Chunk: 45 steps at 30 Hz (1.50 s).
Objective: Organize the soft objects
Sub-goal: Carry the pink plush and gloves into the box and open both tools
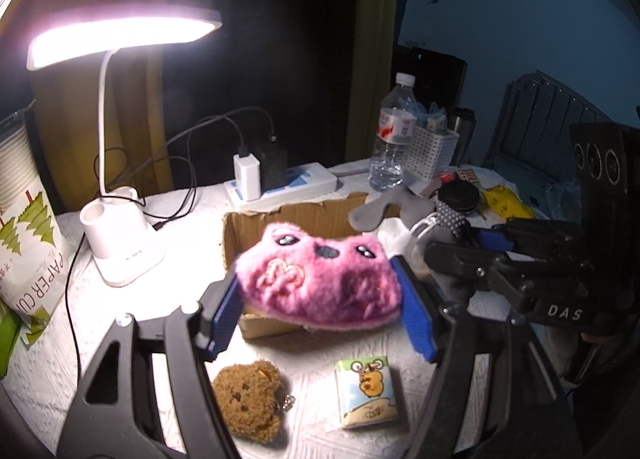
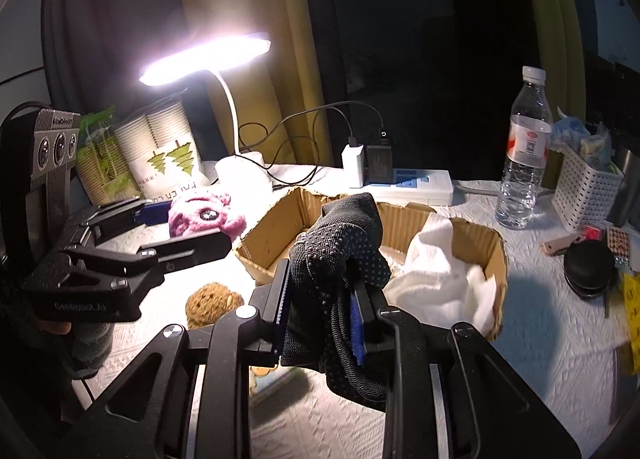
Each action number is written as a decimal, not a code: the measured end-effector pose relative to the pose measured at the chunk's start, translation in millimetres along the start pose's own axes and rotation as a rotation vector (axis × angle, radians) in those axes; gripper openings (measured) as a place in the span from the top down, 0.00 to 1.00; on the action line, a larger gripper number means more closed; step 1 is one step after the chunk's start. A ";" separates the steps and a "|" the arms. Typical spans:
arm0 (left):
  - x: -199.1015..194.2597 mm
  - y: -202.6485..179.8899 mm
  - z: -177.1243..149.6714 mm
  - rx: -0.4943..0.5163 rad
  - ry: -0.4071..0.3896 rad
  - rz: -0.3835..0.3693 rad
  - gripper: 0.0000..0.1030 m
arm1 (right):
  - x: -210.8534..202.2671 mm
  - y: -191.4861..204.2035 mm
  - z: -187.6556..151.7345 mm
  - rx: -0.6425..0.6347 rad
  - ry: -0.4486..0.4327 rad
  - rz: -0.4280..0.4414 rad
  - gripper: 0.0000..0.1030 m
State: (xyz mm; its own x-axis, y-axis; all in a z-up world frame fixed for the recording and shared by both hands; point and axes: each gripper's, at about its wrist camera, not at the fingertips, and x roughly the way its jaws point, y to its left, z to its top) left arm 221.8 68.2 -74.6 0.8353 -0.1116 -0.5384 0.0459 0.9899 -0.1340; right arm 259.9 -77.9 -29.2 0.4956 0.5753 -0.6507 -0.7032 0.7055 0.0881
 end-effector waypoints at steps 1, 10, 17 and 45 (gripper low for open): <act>3.0 0.4 0.5 0.000 0.004 0.001 0.32 | 3.6 -1.5 1.8 0.003 0.001 0.004 0.74; 27.1 1.4 7.0 -0.008 0.032 0.005 0.32 | 41.6 -38.1 9.9 0.058 0.027 0.013 0.74; 54.2 -8.5 11.2 0.004 0.069 0.013 0.32 | 59.0 -81.7 6.9 0.134 0.054 -0.026 0.74; 112.7 -37.9 12.2 0.038 0.165 0.107 0.22 | 45.4 -107.2 -8.7 0.152 0.075 -0.099 0.47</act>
State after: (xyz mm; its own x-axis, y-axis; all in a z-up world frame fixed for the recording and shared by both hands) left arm 320.8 19.2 -120.1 0.7356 -0.0157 -0.6773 -0.0150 0.9991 -0.0395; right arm 353.4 -131.1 -74.8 0.5151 0.4720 -0.7155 -0.5655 0.8144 0.1301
